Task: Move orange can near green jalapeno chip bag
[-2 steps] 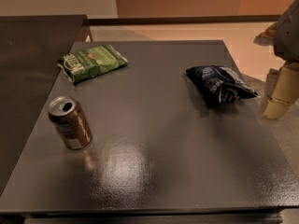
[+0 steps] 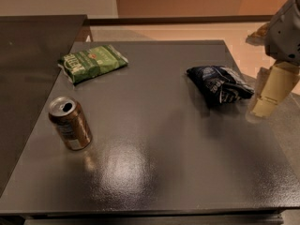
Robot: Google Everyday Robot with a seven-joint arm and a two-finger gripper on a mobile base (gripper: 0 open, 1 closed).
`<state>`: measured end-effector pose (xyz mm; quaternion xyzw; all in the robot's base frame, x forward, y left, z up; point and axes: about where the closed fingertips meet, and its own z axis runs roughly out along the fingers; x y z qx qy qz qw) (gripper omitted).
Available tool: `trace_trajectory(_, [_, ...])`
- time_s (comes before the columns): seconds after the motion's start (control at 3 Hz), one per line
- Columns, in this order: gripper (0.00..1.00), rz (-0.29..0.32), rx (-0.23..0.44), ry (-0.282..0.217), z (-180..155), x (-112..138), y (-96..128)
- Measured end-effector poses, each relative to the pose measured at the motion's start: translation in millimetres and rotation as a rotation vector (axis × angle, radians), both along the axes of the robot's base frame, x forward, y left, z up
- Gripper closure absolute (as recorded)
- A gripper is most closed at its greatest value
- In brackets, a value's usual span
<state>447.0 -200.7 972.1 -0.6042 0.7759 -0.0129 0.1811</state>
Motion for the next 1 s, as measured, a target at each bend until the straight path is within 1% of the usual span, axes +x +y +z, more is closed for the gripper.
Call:
trace_trajectory(0.33, [0.0,0.046,0.093,-0.021,-10.5,18.6,37.3])
trace_trajectory(0.67, [0.0,0.117,0.19,-0.051,-17.6,39.0,82.5])
trace_trajectory(1.0, [0.0,0.202,0.287,-0.076,-18.5,49.9,128.4])
